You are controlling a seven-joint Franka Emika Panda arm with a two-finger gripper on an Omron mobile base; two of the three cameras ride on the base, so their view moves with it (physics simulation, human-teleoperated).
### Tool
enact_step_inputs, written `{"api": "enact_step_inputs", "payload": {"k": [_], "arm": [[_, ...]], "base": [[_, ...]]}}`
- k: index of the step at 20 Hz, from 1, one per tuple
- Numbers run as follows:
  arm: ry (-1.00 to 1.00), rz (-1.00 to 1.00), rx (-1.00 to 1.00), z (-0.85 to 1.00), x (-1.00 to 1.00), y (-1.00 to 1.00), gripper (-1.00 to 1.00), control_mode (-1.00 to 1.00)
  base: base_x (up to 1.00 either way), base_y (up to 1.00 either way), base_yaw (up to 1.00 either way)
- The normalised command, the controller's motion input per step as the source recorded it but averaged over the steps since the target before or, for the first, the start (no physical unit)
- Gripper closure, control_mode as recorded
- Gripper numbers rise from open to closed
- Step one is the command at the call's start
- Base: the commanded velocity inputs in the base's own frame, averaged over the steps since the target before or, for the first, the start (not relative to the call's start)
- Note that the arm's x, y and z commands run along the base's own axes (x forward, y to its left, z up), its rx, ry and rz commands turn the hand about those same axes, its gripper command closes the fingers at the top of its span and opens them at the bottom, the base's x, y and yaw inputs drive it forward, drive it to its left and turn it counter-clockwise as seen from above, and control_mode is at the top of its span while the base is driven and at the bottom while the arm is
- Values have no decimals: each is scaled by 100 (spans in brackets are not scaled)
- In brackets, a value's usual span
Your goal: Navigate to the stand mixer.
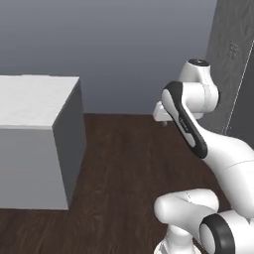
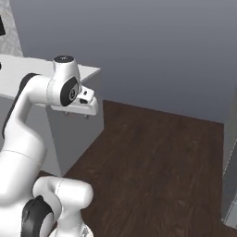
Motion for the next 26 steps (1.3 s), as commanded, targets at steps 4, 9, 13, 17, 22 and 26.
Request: {"api": "enact_step_inputs", "payload": {"k": [4, 9, 13, 17, 22, 26], "arm": [[0, 0, 0, 0, 0, 0, -100, 100], [0, 0, 0, 0, 0, 0, -100, 100], [0, 0, 0, 0, 0, 0, -100, 100], [0, 0, 0, 0, 0, 0, -100, 100], [0, 0, 0, 0, 0, 0, -100, 100], [0, 0, 0, 0, 0, 0, -100, 100]], "base": [[61, 100, -16], [50, 100, -20], [43, 100, -25], [14, 100, -34], [8, 100, -37], [9, 100, -29]]}}
